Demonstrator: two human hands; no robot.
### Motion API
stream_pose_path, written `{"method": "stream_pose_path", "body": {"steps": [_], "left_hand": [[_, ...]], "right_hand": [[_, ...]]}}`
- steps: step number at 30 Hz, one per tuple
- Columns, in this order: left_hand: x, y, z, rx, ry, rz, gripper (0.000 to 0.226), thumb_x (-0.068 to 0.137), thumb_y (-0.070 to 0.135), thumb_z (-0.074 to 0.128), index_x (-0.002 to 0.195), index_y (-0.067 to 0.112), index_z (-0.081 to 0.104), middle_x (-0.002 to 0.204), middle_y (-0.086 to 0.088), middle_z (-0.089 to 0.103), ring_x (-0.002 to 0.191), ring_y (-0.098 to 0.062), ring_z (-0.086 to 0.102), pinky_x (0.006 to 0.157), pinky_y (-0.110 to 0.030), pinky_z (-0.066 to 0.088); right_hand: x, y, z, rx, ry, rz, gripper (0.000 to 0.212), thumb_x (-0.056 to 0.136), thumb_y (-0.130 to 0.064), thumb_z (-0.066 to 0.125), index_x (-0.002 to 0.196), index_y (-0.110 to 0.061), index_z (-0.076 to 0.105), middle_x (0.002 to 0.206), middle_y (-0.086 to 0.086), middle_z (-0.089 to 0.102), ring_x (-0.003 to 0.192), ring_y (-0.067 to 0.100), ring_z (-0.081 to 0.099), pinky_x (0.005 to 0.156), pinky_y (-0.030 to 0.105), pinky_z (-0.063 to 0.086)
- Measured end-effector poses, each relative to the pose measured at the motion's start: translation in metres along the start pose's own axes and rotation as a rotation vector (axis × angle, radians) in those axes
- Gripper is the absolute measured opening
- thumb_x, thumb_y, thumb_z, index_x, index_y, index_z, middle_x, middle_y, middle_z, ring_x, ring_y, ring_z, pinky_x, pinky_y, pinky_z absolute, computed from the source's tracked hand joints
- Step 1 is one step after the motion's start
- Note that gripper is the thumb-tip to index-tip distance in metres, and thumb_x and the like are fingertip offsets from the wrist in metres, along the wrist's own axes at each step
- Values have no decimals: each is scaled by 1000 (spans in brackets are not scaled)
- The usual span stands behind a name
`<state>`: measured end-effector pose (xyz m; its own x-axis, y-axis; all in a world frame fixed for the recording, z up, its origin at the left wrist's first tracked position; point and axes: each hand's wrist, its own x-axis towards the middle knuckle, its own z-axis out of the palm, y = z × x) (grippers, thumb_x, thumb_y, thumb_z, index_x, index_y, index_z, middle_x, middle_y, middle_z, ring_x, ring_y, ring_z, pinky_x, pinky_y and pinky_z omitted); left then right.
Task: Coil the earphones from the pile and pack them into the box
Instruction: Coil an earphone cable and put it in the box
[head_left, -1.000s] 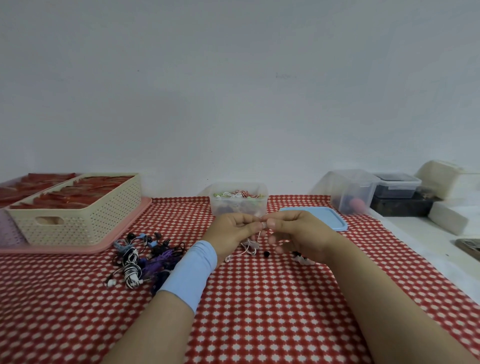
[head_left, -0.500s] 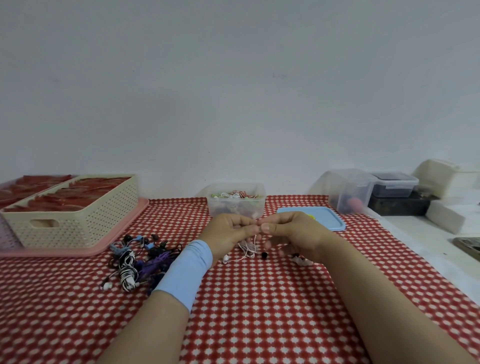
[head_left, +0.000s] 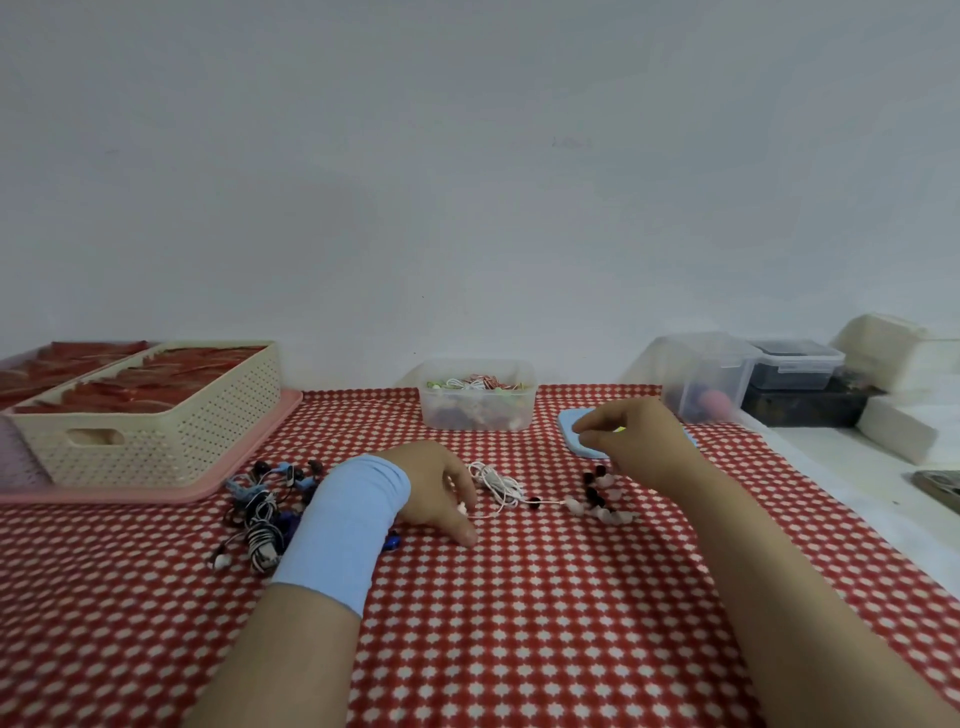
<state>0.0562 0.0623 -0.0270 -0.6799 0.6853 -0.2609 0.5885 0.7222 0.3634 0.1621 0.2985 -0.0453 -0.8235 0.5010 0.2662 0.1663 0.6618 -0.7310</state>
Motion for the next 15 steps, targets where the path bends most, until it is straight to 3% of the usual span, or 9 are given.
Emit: {"method": "stream_pose_path", "body": {"steps": [2,4,7,12,15], "left_hand": [[2,-1,2,2,12,20,28,74,36,85,100,31,76,100,12,66,97,-9,62,92,-29,52],[4,-1,3,-33,88,54,16,81,28,79,97,27,77,96,14,69,93,-7,63,90,-26,51],[6,0,6,-144,232,108,10,90,28,68,99,25,74,89,11,70,83,-5,64,82,-24,49],[14,14,21,-592,247,140,17,102,21,49,116,22,59,88,0,70,59,-11,62,53,-22,47],[18,20,30,-901,187,203,22,104,18,46,110,15,67,80,-2,67,56,-9,58,48,-19,43]], "right_hand": [[0,7,-8,-83,-25,14,15,89,-13,72,96,-23,81,100,-7,75,90,7,66,84,24,51],[-1,12,-15,-153,-82,40,16,89,-14,70,92,-26,81,94,-12,74,87,1,63,90,26,49],[-2,12,-20,-242,-161,100,21,89,-13,67,88,-28,81,89,-15,71,83,-2,58,85,25,45],[-4,9,-25,-275,-359,134,10,81,-20,78,83,-30,80,92,-15,74,90,4,64,78,21,50],[-4,9,-23,-328,-404,112,11,78,-25,83,84,-34,82,93,-16,75,89,5,67,76,19,55]]}}
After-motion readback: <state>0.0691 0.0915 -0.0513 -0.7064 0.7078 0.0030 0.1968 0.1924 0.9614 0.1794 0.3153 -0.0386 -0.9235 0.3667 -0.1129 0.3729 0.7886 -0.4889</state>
